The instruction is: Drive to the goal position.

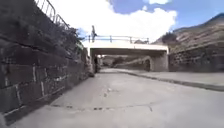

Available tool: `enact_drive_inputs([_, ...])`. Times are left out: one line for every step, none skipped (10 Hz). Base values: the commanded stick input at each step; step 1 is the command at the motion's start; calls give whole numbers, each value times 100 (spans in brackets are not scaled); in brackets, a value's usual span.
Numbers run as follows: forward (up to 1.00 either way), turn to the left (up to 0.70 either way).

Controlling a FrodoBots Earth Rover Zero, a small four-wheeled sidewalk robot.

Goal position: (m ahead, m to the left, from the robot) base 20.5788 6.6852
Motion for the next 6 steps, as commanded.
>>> enact_drive_inputs([6, 41])
enact_drive_inputs([0, 45])
enact_drive_inputs([0, 45])
enact_drive_inputs([0, 0])
enact_drive_inputs([0, 0])
enact_drive_inputs([0, 0])
